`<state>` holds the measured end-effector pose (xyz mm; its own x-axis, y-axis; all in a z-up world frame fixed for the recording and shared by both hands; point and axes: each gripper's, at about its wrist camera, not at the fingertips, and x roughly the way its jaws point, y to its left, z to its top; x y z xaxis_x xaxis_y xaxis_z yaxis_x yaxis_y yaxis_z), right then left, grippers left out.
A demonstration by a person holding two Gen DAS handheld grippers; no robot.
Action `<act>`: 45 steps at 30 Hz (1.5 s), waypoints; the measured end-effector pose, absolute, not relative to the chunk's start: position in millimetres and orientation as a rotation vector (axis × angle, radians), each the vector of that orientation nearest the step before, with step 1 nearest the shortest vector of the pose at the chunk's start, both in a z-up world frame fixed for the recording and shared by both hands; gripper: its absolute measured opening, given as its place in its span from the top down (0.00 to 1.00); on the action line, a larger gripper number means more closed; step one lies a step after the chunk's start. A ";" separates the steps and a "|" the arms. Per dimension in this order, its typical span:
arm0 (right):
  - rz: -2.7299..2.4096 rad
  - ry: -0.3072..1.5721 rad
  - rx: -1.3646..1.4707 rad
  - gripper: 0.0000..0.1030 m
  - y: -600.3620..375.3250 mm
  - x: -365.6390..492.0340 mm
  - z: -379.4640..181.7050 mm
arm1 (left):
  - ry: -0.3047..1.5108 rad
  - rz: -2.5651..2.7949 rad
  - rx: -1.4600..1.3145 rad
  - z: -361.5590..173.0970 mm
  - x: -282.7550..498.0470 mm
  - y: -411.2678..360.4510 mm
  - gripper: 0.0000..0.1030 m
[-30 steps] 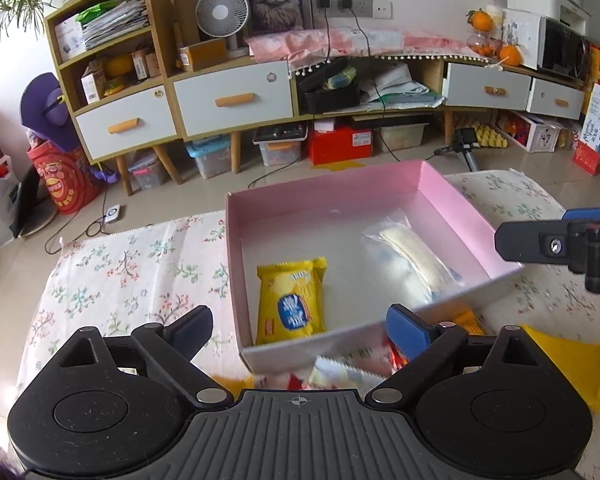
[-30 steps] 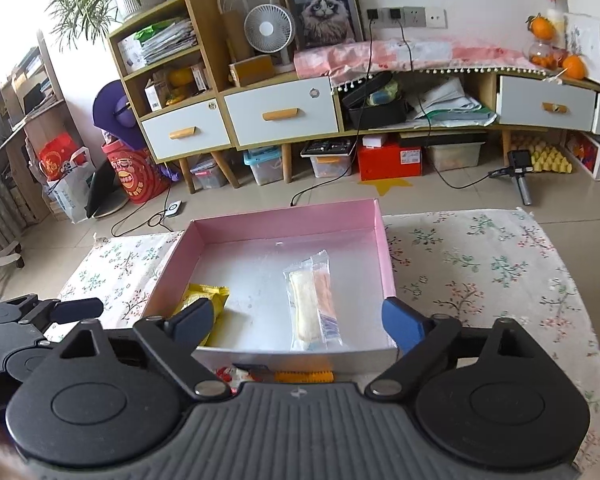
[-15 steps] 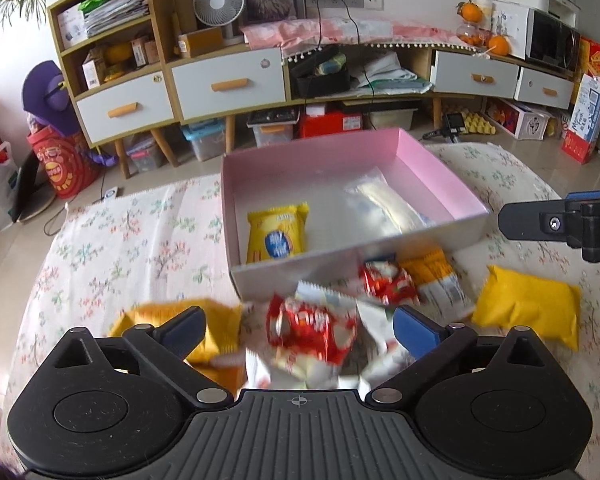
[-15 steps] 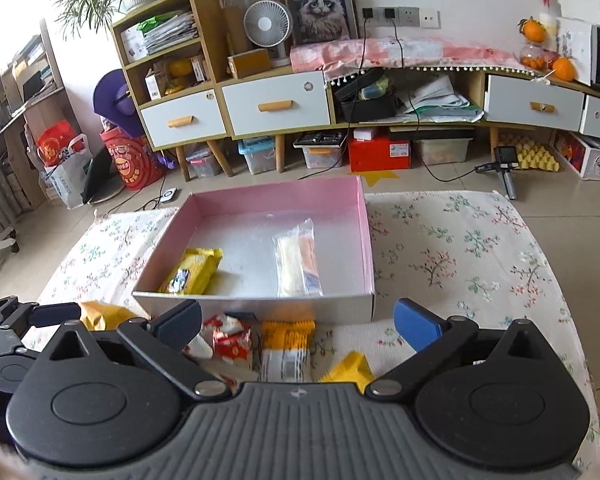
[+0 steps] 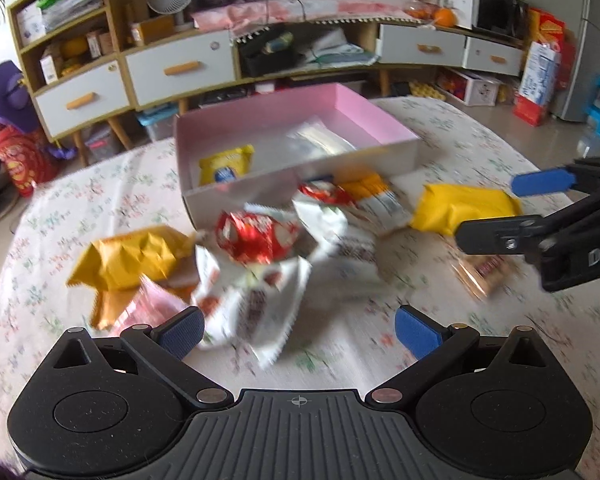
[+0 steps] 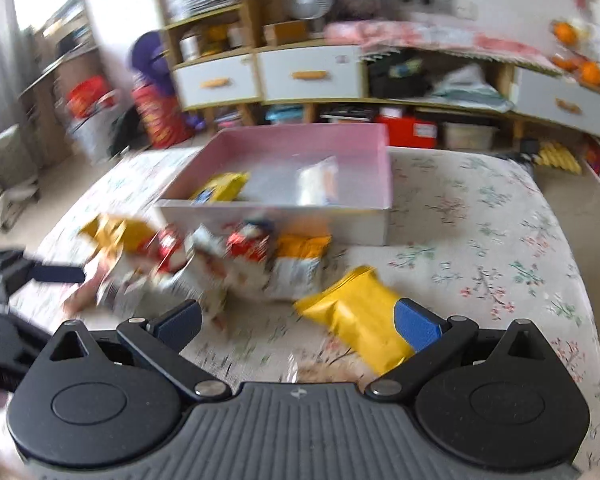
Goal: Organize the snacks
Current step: 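Move the left tool to the silver foil packet while the right moves to the cake packet, then grasp the silver foil packet with the left tool while the right grasps the red-label cake packet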
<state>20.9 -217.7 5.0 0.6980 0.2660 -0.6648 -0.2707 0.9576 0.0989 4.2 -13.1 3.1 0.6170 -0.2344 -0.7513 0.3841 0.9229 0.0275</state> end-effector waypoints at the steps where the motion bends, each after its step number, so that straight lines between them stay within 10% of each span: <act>1: 0.306 0.730 -0.030 0.00 -216.1 17.5 4.8 | 0.838 -0.369 0.188 2.3 0.1 -12.8 0.01; 30: 0.408 0.804 -0.175 0.00 -228.8 -20.9 -49.5 | 0.895 -0.639 0.216 -42.9 -73.7 4.6 0.04; 45: 0.405 0.837 -0.188 0.04 -222.8 -8.1 -46.3 | 0.903 -0.629 0.200 -33.5 -67.8 2.1 0.47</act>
